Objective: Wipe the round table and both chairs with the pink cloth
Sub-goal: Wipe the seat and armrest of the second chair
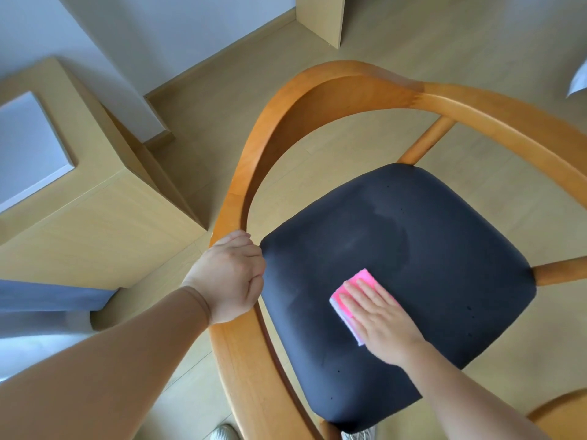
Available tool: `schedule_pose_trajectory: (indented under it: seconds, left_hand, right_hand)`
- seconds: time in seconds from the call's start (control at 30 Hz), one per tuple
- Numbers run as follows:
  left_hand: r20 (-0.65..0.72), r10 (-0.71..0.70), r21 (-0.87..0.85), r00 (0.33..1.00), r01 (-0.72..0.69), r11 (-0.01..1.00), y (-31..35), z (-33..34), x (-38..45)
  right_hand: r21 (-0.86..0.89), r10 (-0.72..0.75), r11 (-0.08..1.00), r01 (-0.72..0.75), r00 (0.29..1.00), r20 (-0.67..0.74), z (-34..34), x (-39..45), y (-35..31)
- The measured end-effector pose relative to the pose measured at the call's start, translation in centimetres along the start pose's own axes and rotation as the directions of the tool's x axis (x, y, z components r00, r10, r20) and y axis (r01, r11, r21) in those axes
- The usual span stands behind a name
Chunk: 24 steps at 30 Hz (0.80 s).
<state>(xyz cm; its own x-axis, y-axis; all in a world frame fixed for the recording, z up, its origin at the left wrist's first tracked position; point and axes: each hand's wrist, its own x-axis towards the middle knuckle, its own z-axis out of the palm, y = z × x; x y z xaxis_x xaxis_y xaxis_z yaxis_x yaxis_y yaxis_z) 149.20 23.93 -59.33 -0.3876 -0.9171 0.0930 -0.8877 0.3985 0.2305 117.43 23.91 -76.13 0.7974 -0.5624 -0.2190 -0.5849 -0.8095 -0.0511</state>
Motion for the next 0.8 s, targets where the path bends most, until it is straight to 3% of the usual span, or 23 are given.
schedule_pose_trajectory:
  seconds: [0.13, 0.23, 0.33, 0.57, 0.8]
  left_hand:
    - [0.018, 0.006, 0.011, 1.0, -0.006, 1.0, 0.0, 0.0, 0.1]
    - [0.026, 0.016, 0.007, 1.0, -0.016, 1.0, 0.0, -0.1, 0.2]
    - [0.043, 0.025, 0.004, 0.999, -0.025, 1.0, -0.1, -0.2, 0.3]
    - [0.072, 0.039, 0.02, 0.997, -0.041, 0.999, -0.2, -0.1, 0.3]
    - [0.085, 0.068, 0.062, 0.994, -0.074, 0.995, -0.4, 0.1, 0.3]
  right_hand:
    - [-0.014, 0.205, 0.979, -0.204, 0.978, 0.038, -0.1, -0.6, 3.9]
    - [0.066, 0.515, 0.855, -0.515, 0.857, 0.014, -0.4, -0.8, 6.0]
    - [0.105, 0.641, 0.762, -0.639, 0.767, 0.026, -0.2, -0.7, 5.8]
    - [0.119, 0.716, 0.68, -0.723, 0.691, 0.104, 0.8, -0.4, 2.1]
    - [0.186, 0.569, 0.807, -0.561, 0.822, 0.01, 0.7, -1.4, -6.0]
